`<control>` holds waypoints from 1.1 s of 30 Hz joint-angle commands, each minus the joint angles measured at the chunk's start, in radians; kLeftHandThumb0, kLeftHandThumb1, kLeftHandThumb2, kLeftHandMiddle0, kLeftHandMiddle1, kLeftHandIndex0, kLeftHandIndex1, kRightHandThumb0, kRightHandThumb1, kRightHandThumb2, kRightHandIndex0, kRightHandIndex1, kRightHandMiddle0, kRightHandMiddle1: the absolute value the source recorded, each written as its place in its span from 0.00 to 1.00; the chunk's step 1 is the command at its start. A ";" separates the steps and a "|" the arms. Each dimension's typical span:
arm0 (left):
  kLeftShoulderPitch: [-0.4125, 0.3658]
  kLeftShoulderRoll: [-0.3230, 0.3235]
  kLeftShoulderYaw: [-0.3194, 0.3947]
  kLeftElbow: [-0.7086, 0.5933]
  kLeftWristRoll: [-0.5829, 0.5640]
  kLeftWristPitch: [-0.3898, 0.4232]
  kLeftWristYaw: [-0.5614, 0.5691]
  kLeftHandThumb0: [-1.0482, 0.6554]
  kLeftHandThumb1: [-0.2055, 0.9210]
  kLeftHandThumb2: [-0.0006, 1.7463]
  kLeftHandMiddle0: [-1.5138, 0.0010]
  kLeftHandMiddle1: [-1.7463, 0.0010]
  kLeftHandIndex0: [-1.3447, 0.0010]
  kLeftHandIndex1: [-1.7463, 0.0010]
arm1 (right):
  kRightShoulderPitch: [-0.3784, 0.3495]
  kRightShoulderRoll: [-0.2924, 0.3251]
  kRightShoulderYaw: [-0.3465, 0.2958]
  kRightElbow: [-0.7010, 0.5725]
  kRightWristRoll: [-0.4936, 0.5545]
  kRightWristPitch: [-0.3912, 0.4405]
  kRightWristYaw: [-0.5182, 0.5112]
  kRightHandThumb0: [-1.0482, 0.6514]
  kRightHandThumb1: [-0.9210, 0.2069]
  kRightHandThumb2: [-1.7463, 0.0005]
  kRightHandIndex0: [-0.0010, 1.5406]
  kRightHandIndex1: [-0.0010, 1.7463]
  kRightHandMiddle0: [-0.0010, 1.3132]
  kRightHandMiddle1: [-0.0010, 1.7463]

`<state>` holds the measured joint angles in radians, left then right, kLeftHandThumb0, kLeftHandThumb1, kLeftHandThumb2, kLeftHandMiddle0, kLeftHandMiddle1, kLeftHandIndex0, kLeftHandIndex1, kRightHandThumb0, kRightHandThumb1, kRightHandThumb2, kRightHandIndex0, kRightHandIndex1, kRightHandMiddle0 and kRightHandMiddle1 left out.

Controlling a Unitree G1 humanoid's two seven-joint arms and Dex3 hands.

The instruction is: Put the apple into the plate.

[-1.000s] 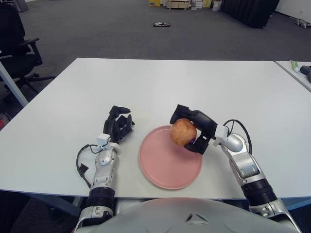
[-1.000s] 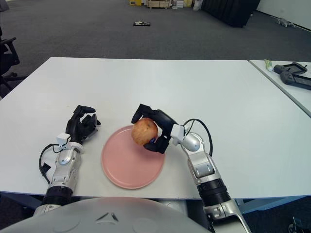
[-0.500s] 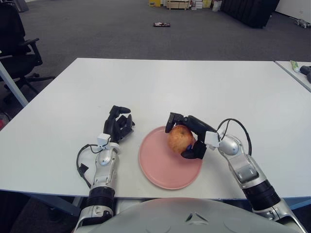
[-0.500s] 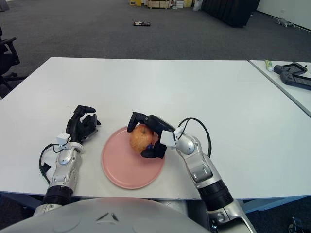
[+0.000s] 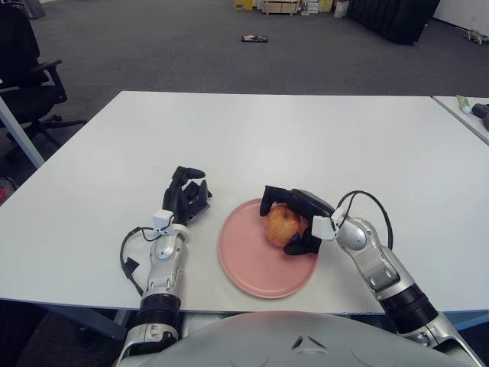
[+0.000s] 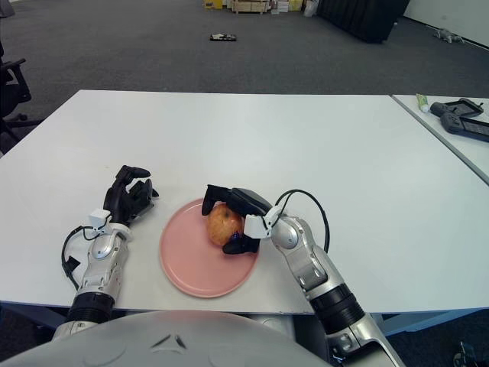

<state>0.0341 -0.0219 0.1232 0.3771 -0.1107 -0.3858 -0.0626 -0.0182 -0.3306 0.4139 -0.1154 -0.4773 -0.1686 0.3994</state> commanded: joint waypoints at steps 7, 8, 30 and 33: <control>0.005 -0.007 0.003 0.007 -0.012 0.027 0.001 0.39 0.78 0.50 0.62 0.00 0.74 0.00 | -0.020 -0.017 0.033 -0.019 -0.108 0.083 0.013 0.33 0.59 0.20 0.75 1.00 0.50 1.00; 0.005 -0.007 0.003 0.007 -0.013 0.028 0.002 0.39 0.78 0.50 0.62 0.00 0.74 0.00 | -0.021 -0.019 0.037 -0.023 -0.115 0.094 0.019 0.33 0.58 0.21 0.73 1.00 0.49 1.00; -0.001 -0.007 0.008 0.020 -0.012 0.020 -0.002 0.39 0.78 0.50 0.62 0.00 0.74 0.00 | -0.009 -0.072 0.046 -0.054 -0.136 0.028 0.006 0.23 0.36 0.51 0.01 0.37 0.01 0.59; -0.001 -0.006 0.007 0.021 -0.011 0.016 -0.004 0.39 0.79 0.49 0.62 0.00 0.75 0.00 | -0.008 -0.080 0.044 -0.071 -0.141 0.023 0.010 0.20 0.32 0.55 0.00 0.24 0.00 0.48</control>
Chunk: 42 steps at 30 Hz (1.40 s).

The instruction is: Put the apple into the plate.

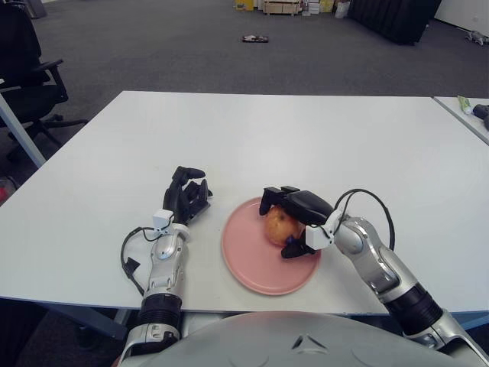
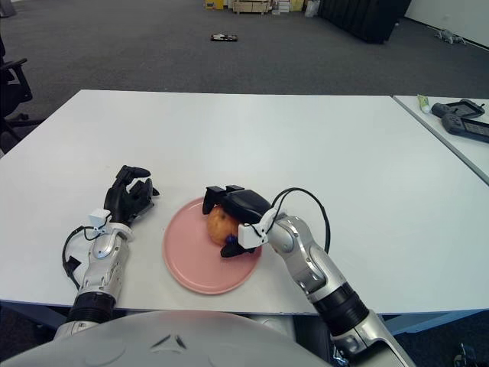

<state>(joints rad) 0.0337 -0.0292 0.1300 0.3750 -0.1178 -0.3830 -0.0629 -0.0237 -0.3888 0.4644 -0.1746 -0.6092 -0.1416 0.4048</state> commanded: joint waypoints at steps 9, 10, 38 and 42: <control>0.003 0.006 -0.005 0.024 0.023 -0.002 0.011 0.39 0.78 0.50 0.59 0.00 0.74 0.00 | 0.000 -0.037 -0.010 -0.037 -0.029 -0.026 -0.015 0.10 0.21 0.66 0.00 0.01 0.00 0.08; 0.003 0.007 -0.006 0.023 0.026 -0.002 0.013 0.39 0.78 0.50 0.59 0.00 0.74 0.00 | 0.002 -0.036 -0.013 -0.039 -0.027 -0.030 -0.022 0.09 0.20 0.67 0.00 0.01 0.00 0.05; 0.002 0.010 -0.007 0.039 0.018 -0.025 -0.007 0.38 0.72 0.55 0.54 0.00 0.71 0.00 | 0.123 0.031 -0.215 -0.163 0.615 -0.022 0.087 0.01 0.09 0.90 0.00 0.00 0.00 0.00; 0.002 0.010 -0.007 0.038 0.020 -0.029 -0.005 0.38 0.73 0.54 0.54 0.00 0.71 0.00 | 0.134 0.071 -0.241 -0.031 0.672 -0.118 0.072 0.00 0.03 0.87 0.00 0.00 0.00 0.00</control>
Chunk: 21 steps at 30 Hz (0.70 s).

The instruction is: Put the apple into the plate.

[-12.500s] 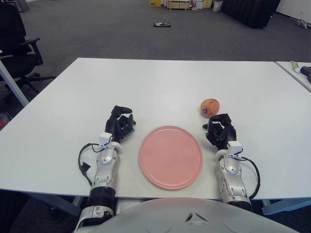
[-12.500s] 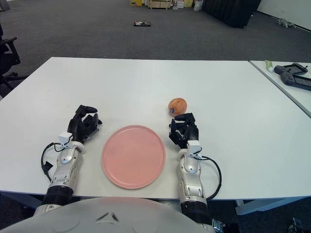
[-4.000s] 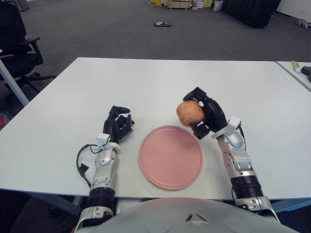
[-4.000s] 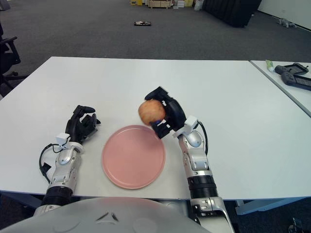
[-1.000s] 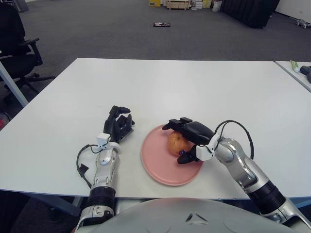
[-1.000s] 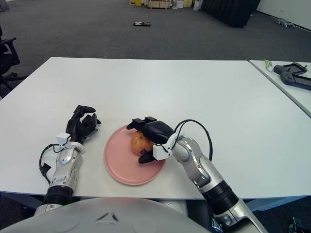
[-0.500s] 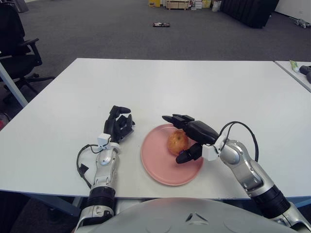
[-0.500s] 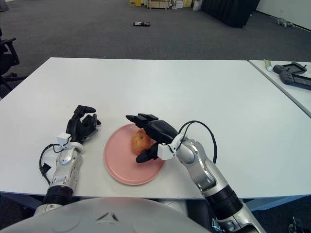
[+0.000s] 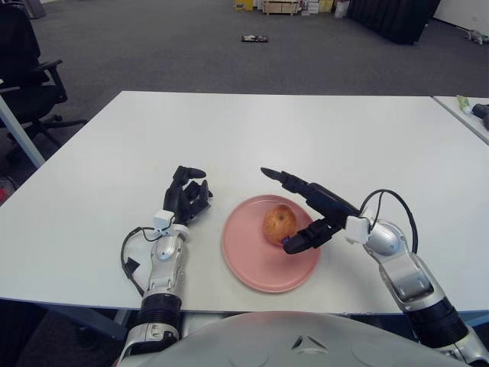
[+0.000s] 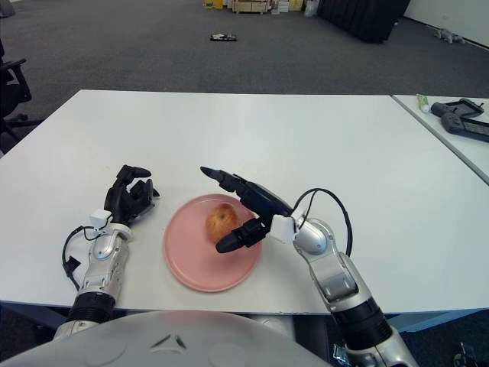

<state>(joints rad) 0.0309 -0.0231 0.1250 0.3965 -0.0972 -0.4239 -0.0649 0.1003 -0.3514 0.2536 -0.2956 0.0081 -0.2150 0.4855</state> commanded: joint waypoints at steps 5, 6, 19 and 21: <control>0.005 0.004 -0.003 0.016 0.004 0.013 0.001 0.38 0.73 0.54 0.54 0.00 0.71 0.00 | -0.008 0.111 -0.085 0.238 0.043 -0.142 -0.101 0.00 0.00 0.78 0.00 0.00 0.00 0.00; 0.005 0.004 -0.003 0.016 0.004 0.013 0.002 0.38 0.73 0.54 0.54 0.00 0.71 0.00 | -0.012 0.123 -0.092 0.257 0.044 -0.157 -0.113 0.00 0.00 0.77 0.00 0.00 0.00 0.00; 0.008 0.005 -0.005 0.018 0.004 0.014 0.001 0.38 0.73 0.54 0.54 0.00 0.71 0.00 | 0.021 0.393 -0.198 0.348 0.138 -0.352 -0.319 0.16 0.00 0.64 0.15 0.53 0.13 0.77; 0.008 0.003 -0.004 0.017 -0.001 0.013 -0.002 0.38 0.73 0.54 0.55 0.00 0.71 0.00 | 0.018 0.418 -0.213 0.379 0.124 -0.401 -0.345 0.17 0.01 0.63 0.19 0.58 0.17 0.79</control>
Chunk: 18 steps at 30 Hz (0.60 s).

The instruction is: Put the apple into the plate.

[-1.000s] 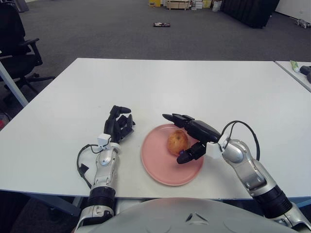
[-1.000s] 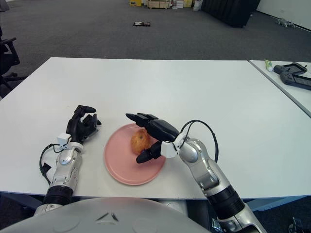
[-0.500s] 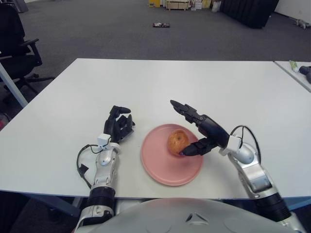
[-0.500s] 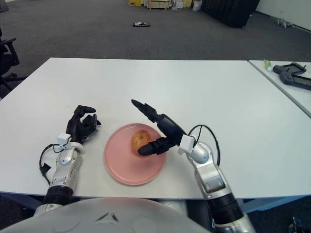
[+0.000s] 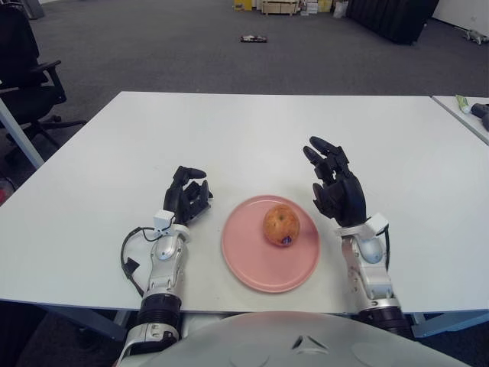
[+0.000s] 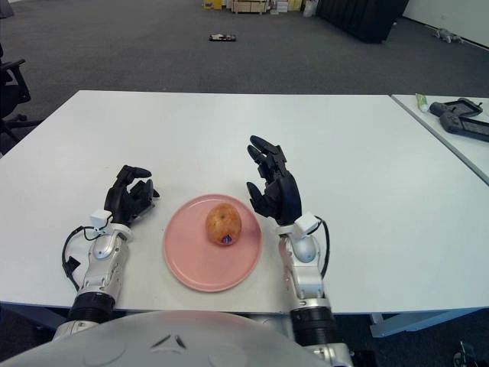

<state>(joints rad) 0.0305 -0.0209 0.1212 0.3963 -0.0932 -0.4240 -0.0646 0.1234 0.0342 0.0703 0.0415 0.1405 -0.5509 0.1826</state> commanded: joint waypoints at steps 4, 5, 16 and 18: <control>0.009 -0.001 0.001 0.015 -0.012 0.017 -0.006 0.38 0.73 0.54 0.56 0.00 0.71 0.00 | -0.009 0.074 -0.062 0.122 -0.023 -0.162 -0.086 0.26 0.11 0.56 0.26 0.78 0.25 0.91; 0.010 -0.001 0.000 0.013 -0.012 0.019 -0.005 0.38 0.73 0.54 0.56 0.00 0.71 0.00 | -0.006 0.082 -0.071 0.136 -0.034 -0.177 -0.104 0.30 0.16 0.53 0.28 0.82 0.26 0.94; 0.013 -0.003 -0.002 0.002 -0.023 0.035 -0.005 0.38 0.74 0.54 0.56 0.00 0.72 0.00 | 0.011 0.112 -0.120 0.172 -0.257 -0.176 -0.345 0.38 0.24 0.49 0.43 1.00 0.28 1.00; 0.013 -0.004 -0.002 0.001 -0.023 0.037 -0.004 0.38 0.73 0.54 0.56 0.00 0.72 0.00 | 0.010 0.110 -0.120 0.178 -0.273 -0.171 -0.371 0.39 0.23 0.49 0.45 1.00 0.27 1.00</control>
<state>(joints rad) 0.0333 -0.0231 0.1207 0.3892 -0.1114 -0.4118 -0.0647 0.1403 0.1099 -0.0458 0.2071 -0.1006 -0.7299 -0.1511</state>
